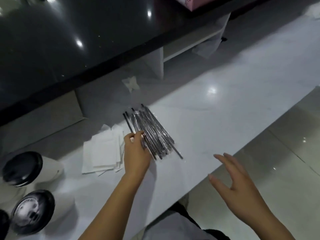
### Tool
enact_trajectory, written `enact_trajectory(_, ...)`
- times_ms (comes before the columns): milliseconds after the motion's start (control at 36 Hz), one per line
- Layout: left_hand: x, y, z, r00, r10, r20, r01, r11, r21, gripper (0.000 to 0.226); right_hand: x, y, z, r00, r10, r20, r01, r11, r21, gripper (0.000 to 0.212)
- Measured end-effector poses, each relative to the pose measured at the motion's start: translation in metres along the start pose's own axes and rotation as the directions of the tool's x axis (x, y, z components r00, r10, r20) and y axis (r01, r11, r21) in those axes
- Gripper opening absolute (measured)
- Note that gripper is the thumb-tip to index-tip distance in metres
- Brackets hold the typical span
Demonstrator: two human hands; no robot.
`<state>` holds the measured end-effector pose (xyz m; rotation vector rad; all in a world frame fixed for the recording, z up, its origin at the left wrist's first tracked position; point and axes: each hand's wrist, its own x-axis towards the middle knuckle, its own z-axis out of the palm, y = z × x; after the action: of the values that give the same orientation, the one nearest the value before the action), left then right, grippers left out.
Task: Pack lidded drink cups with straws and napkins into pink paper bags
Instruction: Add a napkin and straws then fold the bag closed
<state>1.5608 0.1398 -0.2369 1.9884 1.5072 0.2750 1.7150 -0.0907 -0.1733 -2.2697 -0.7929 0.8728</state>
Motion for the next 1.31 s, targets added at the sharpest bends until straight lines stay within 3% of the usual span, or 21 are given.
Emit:
enact_trajectory(167,0.007,-0.006,-0.014,0.981,-0.18,-0.066,0.157,0.953,-0.26,0.038,0.043,-0.008,-0.001,0.988,-0.07,0.134,0.06,0.995,0.074,0.047)
enact_trajectory(361,-0.012,-0.013,-0.016,0.899,-0.434,-0.051,0.337,0.763,-0.551,0.02,0.1,-0.036,-0.001,0.915,-0.235,0.328,0.246,0.969,0.006,0.045)
enact_trajectory(556,-0.039,0.006,-0.007,0.805,-0.582,-0.114,0.393,0.668,-0.632,0.017,0.137,-0.061,-0.01,0.715,-0.395,0.577,0.464,0.885,0.03,0.047)
enact_trajectory(722,-0.048,0.038,0.007,0.691,-0.701,-0.174,0.422,0.587,-0.691,0.019,0.163,-0.068,-0.031,0.599,-0.448,0.664,0.528,0.844,0.094,0.044)
enact_trajectory(972,-0.054,0.076,0.013,0.594,-0.761,-0.26,0.402,0.562,-0.723,0.011,0.192,-0.064,-0.033,0.534,-0.44,0.722,0.441,0.874,0.206,0.031)
enact_trajectory(1056,-0.058,0.094,0.011,0.584,-0.77,-0.258,0.379,0.54,-0.752,0.012,0.2,-0.067,-0.033,0.548,-0.443,0.71,0.395,0.885,0.247,0.025)
enact_trajectory(1167,-0.063,0.132,0.006,0.681,-0.712,-0.173,0.286,0.475,-0.832,0.013,0.204,-0.082,-0.035,0.598,-0.355,0.718,0.109,0.924,0.366,0.021)
enact_trajectory(1306,-0.069,0.166,0.007,0.788,-0.607,-0.104,0.259,0.479,-0.839,0.012,0.207,-0.098,-0.043,0.572,-0.298,0.764,-0.179,0.864,0.47,0.014)
